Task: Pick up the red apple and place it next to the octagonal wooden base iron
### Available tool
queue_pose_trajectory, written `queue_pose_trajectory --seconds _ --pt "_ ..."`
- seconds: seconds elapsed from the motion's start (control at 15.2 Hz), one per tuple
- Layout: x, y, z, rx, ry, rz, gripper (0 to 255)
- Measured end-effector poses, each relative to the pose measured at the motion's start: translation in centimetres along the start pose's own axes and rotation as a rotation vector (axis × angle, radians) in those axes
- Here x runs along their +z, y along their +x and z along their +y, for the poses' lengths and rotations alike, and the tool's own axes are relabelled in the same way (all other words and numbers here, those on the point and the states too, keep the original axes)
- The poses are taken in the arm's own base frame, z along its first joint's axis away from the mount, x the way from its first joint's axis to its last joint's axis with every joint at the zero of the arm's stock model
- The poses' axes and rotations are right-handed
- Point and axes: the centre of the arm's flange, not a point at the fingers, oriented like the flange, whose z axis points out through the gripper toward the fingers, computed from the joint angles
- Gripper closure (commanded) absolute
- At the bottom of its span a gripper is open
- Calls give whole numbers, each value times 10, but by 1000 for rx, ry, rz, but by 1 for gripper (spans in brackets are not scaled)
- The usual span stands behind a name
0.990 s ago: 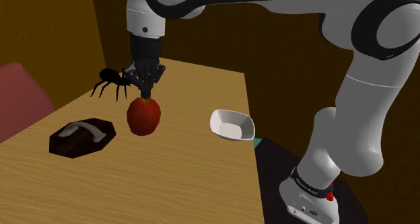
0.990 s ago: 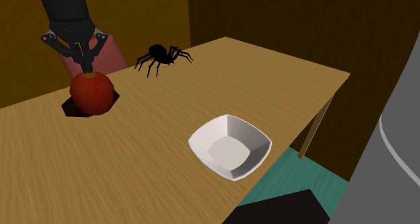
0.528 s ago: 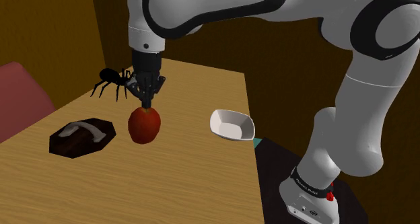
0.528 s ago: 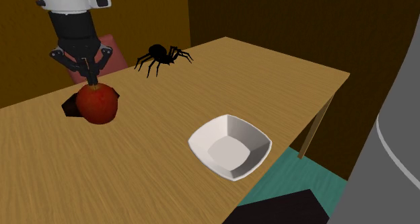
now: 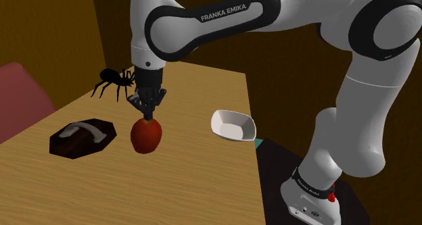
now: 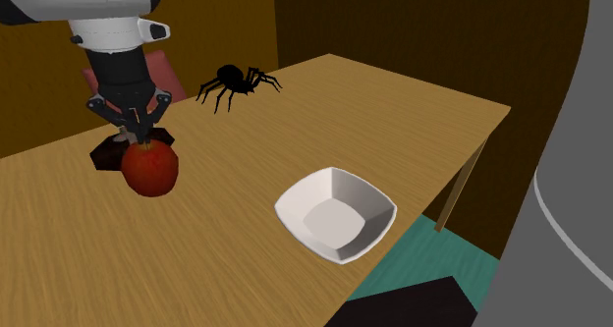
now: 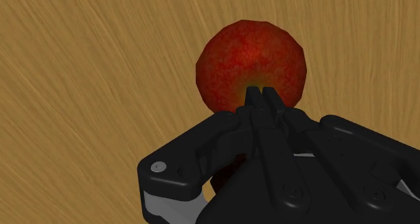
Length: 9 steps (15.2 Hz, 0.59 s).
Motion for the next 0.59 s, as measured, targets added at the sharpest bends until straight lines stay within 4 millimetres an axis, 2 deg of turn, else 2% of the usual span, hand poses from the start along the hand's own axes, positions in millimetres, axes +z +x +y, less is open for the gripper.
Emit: queue_pose_trajectory --seconds 0.33,0.59 --pt "25 1 4 0 0 0 255" --pt "28 0 3 0 0 0 255"
